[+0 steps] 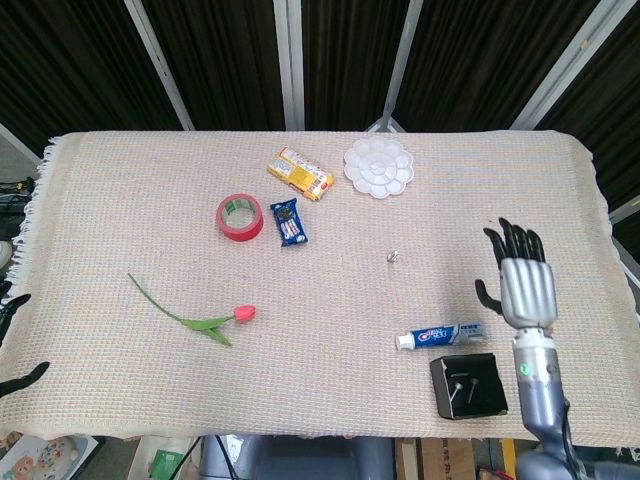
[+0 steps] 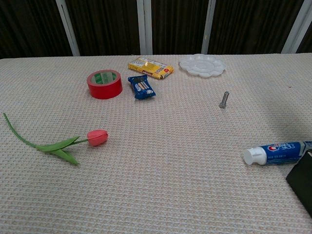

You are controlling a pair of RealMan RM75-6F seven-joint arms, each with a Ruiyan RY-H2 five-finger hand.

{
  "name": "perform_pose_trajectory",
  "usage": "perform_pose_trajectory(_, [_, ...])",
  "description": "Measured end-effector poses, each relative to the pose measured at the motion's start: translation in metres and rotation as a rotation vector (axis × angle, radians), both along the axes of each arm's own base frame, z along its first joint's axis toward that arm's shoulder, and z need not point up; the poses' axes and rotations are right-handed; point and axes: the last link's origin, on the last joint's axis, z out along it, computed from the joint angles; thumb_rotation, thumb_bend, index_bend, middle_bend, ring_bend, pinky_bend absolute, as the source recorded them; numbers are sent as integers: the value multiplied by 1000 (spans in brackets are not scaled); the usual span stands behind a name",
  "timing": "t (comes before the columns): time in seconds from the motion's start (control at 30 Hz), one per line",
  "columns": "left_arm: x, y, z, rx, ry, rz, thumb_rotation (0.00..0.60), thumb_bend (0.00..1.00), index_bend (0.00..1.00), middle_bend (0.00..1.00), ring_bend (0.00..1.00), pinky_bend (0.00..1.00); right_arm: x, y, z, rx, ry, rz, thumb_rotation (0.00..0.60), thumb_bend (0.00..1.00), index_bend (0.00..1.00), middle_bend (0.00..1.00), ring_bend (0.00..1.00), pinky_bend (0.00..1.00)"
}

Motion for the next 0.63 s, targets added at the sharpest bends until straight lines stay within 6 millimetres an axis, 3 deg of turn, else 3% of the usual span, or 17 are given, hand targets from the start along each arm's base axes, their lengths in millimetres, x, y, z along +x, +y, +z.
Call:
perform_pose_trajectory(0.17, [0,-1,-1,-4,3,4,600,241,160,0,0,0,-30,63,1,32,-65,6,600,276,139,76,70,62])
perform_pose_trajectory(0.27, [-1,0,-1,-7,4,9,600,241,160,0,0,0,-41,85,3,16,-40,33,600,275,130,76,67,61])
perform_pose_trajectory(0.43, [-1,0,-1,-6,5,11,600,242,159,0,0,0,-49,98,6,-14,28,100,600,275,124,68,62,58])
perform_pose_trajectory(0.63, [-1,0,-4,-18,9,5,600,241,159,0,0,0,-53,100,8,-27,41,125,600,275,112,61,62,55])
